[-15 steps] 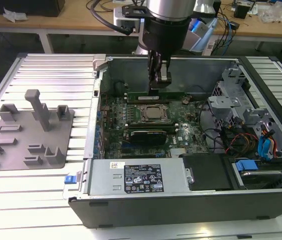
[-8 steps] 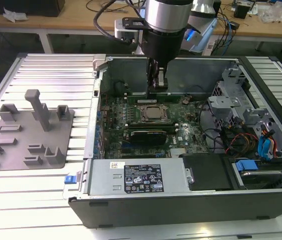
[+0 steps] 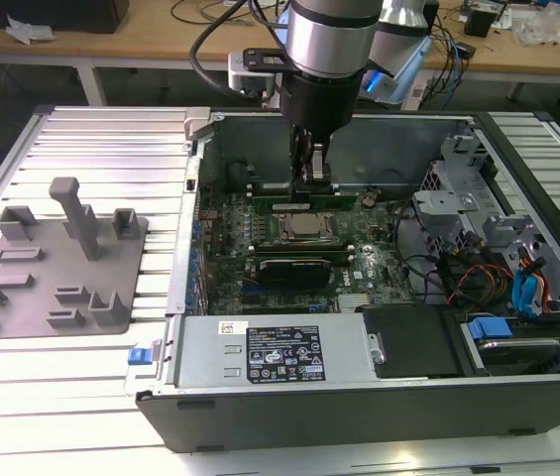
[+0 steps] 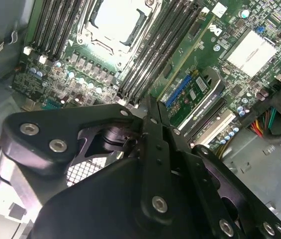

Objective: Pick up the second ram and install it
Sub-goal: 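Pick up the second ram and move it above second insertion slot, then insert the second ram into the second slot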

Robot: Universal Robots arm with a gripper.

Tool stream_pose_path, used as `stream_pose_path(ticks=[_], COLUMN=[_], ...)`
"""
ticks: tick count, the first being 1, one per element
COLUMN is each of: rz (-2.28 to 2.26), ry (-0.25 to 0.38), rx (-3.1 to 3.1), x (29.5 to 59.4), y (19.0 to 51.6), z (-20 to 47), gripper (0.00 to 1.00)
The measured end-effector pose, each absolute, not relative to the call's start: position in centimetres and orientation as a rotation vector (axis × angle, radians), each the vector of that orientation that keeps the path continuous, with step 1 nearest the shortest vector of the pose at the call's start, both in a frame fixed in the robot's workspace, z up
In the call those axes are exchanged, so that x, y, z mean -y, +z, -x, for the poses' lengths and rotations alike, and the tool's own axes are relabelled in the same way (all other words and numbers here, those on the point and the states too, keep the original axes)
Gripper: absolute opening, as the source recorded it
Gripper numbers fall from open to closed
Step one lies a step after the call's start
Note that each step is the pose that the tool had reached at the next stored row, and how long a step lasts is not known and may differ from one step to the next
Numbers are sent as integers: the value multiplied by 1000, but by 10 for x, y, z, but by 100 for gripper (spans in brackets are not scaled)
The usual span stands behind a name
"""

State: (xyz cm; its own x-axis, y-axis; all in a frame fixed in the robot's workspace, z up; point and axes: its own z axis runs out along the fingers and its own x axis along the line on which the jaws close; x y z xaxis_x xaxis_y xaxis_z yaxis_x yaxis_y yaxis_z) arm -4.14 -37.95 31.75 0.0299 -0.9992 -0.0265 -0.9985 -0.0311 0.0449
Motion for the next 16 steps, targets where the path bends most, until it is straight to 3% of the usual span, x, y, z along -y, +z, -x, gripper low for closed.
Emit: stream_pose_path(ticks=[16], rz=[-2245], ry=[-79], rx=[2177], x=[379], y=[313], z=[41], gripper=[9])
